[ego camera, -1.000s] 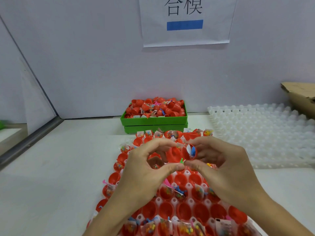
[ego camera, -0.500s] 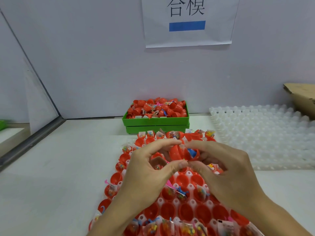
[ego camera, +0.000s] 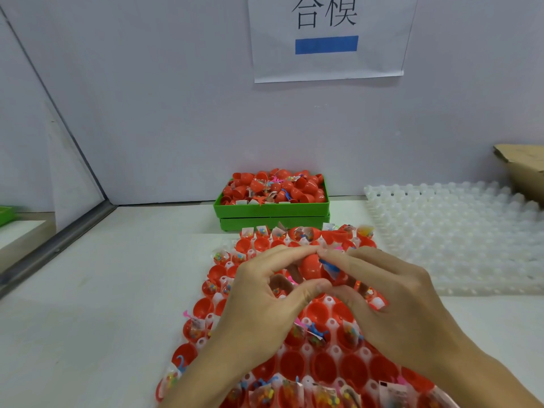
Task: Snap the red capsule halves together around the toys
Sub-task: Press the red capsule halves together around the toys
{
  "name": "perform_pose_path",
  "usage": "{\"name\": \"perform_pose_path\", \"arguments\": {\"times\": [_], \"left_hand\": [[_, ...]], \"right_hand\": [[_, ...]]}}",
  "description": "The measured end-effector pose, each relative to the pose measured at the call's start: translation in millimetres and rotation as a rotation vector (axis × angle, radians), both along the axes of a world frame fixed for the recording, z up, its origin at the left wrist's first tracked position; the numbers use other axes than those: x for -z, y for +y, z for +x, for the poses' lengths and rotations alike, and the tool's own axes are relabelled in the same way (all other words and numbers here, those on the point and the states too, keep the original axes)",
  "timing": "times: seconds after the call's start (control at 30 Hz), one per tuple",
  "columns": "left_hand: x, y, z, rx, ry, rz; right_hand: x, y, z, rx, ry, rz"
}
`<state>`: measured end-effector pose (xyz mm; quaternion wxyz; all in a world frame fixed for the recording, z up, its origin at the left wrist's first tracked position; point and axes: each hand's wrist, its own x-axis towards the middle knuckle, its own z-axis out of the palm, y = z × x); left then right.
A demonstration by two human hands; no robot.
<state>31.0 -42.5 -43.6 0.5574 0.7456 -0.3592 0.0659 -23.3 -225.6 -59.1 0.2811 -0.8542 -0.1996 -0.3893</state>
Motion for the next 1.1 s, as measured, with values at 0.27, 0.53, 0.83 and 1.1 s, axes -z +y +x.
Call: {"name": "perform_pose_path", "arguments": {"times": [0.27, 0.53, 0.83, 1.1], "left_hand": [[2.0, 1.2, 0.9, -0.016, 0.029, 0.003], [-1.6, 0.4, -1.8, 0.003, 0.012, -0.036], [-1.3, -1.9, -3.2, -0.055, -0.084, 0.041], [-0.5, -1.9, -2.1, -0.039, -0.099, 0.055]], "right_hand": [[-4.9, 2.8, -3.8, 0.004, 0.075, 0.085], [-3.7, 1.2, -1.8, 0.012, -0.016, 0.011], [-3.6, 1.0, -5.2, 0.01, 0.061, 0.037], [-4.7, 1.1, -5.0, 0.03, 0.106, 0.078]]}}
